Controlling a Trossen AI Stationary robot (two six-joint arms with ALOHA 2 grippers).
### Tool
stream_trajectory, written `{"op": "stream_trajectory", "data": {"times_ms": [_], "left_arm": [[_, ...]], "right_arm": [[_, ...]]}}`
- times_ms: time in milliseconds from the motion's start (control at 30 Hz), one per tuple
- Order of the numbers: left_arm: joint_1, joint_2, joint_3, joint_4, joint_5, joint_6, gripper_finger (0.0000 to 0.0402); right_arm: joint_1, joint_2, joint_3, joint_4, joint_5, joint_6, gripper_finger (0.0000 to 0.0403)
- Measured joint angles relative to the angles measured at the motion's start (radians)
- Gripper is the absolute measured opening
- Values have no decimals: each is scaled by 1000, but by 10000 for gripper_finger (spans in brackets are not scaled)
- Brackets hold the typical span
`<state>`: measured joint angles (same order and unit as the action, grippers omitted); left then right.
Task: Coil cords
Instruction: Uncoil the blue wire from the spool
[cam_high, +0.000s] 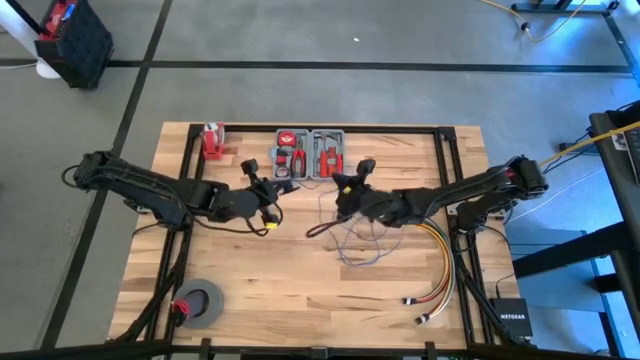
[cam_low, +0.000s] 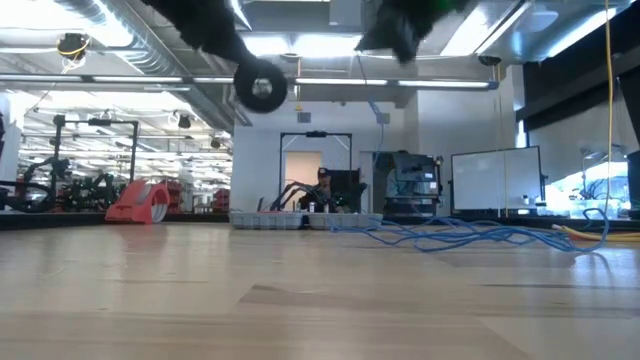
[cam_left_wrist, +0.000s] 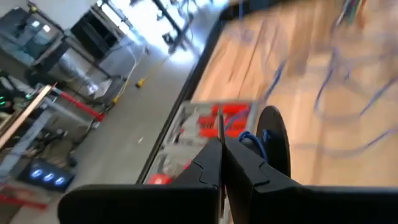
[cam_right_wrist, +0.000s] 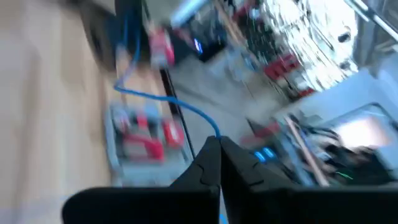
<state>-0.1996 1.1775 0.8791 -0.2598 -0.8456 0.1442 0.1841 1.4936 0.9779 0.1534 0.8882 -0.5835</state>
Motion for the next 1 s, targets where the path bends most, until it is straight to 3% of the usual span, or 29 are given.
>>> {"op": "stream_trajectory", "data": {"times_ms": [167,300,467,600,733,900,1000], "left_arm": [[41,8,0,-45,-25,18,0],[73,32,0,-33,-141,10,0],[114,42,0,61,-275,-89,0],[119,42,0,193,-276,-122,0],[84,37,0,260,-263,-119,0],[28,11,0,298,-247,-86,0],[-11,-5,0,271,-186,-59,0]], "right_arm": [[0,-60,2,95,-270,53,1],[0,-46,2,124,-511,109,0],[25,24,1,86,-620,132,0],[47,85,1,15,-622,127,0],[45,126,1,-94,-539,149,0],[45,133,0,-218,-329,183,0],[45,119,0,-297,-164,186,0]]}}
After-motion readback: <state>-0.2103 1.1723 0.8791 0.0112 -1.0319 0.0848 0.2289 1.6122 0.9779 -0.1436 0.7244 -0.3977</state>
